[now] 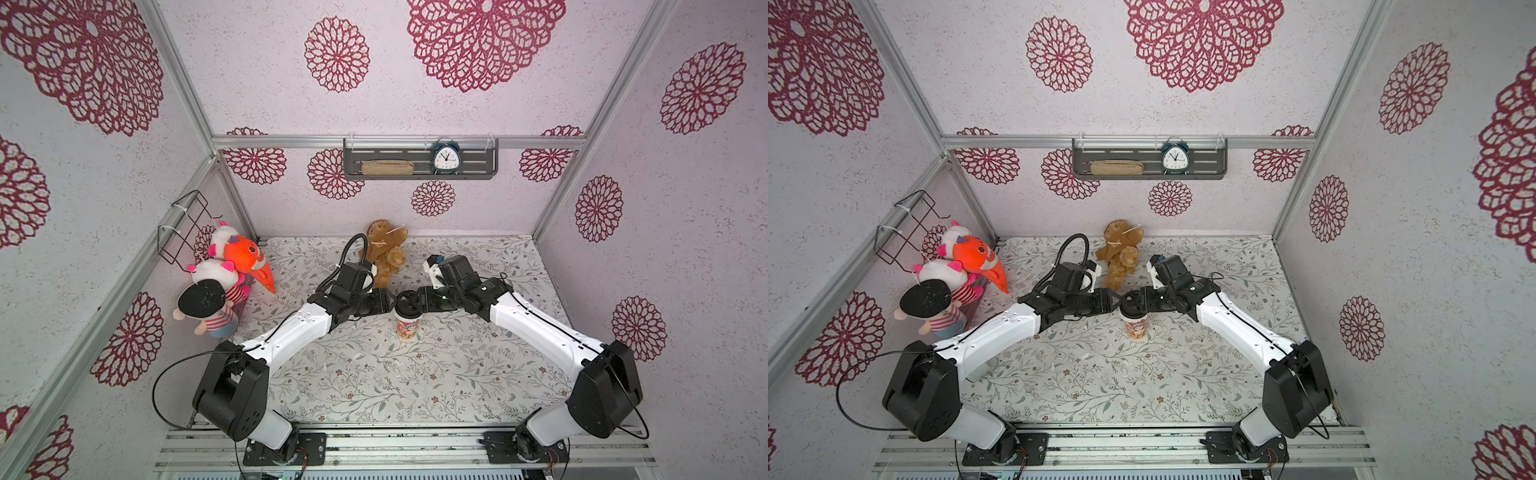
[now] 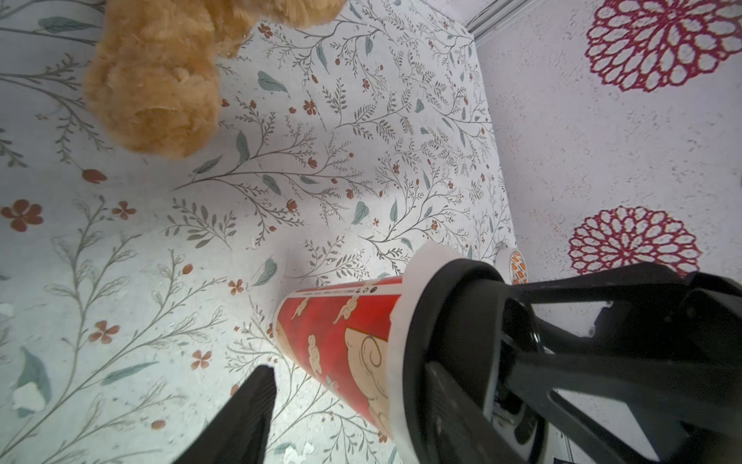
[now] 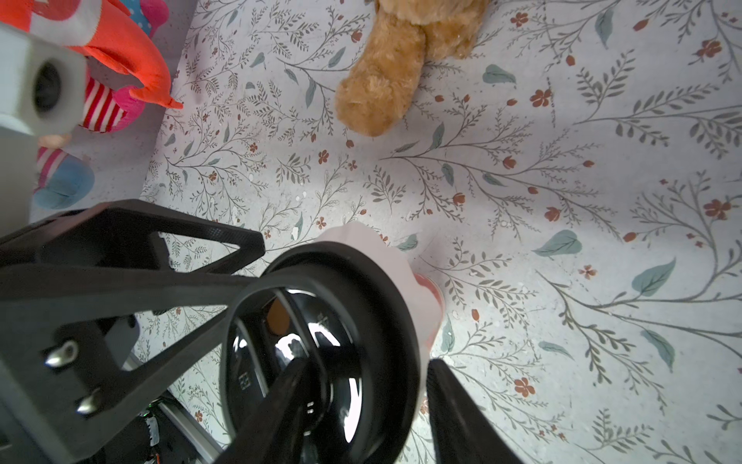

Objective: Put the leak-proof paper on the milk tea cups
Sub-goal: Secure the cup lid on the cup.

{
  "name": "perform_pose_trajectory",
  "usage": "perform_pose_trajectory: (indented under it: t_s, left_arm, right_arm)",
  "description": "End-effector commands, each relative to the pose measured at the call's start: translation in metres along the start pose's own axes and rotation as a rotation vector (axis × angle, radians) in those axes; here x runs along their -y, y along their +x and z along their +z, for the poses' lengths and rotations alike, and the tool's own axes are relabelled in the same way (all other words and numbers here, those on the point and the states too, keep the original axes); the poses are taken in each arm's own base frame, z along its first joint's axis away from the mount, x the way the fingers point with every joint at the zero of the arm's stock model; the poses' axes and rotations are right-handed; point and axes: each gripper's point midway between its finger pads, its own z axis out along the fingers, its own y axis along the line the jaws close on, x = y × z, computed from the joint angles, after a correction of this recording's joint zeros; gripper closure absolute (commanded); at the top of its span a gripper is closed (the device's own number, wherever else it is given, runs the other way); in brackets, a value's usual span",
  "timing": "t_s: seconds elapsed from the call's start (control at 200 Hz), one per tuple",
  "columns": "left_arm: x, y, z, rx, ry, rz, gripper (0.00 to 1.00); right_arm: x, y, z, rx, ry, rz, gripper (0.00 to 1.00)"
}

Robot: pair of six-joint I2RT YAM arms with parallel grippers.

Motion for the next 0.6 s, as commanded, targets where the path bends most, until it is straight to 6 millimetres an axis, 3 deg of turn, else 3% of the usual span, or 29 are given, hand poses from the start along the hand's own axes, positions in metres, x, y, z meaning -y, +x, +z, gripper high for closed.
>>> perform_pose_trajectory:
  t_s: [0.0,0.16,0.335,0.595]
  left_arm:
    - [-0.105,0.125,0.023,-0.383,-0.35,-0.111,0.39]
    - [-0.102,0.12,0.023,-0.38,-0.344,-0.103,0.39]
    - [-0.087,0.09,0.018,-0.339,-0.353,-0.036,0.38]
    - [-0.064,0.047,0.029,-0.285,-0.317,0.027,0.37]
  right_arm:
    - [0.054,0.093,0.024,-0.332,0.202,0.033,0.5]
    - [0.053,0.091,0.022,-0.327,0.202,0.032,0.5]
    - [0.049,0.087,0.02,-0.319,0.194,0.031,0.5]
    - [0.05,0.087,0.01,-0.288,0.211,0.049,0.51]
